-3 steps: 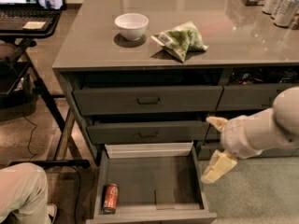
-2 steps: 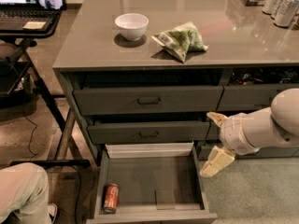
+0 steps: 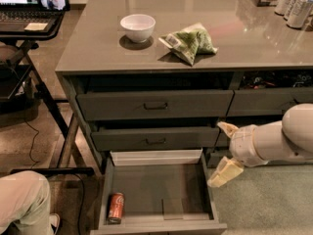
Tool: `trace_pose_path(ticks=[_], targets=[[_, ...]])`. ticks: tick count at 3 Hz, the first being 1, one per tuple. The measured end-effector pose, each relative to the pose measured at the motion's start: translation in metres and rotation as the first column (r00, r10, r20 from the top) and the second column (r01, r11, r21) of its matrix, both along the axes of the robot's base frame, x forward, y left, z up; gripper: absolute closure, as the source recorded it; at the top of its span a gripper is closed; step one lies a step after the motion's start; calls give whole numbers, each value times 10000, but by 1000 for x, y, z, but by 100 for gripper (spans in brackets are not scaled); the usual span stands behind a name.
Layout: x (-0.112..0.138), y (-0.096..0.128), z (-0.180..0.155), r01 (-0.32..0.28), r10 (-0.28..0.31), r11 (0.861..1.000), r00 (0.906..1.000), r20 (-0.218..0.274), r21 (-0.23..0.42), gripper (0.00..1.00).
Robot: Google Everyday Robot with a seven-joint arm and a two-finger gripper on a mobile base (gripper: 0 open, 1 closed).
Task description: Pick coke can from bottom drawer and place on counter
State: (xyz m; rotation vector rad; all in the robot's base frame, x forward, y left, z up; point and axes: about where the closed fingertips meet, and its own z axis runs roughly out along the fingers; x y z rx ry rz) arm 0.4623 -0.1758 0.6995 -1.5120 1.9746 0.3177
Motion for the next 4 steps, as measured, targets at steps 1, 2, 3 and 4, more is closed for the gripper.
trace_pose_path(ticks=[1,2,3,4], targets=[[12,1,-50,45,-65,9965,9997,234,841,0],[32,10,-103,-443,313,9825,9967,742,1808,0],[48,41,-155,-1468,1241,9496,9874,978,2768,0],[39,50,-188,-1369,1243,9368,9905,594,3220,0]])
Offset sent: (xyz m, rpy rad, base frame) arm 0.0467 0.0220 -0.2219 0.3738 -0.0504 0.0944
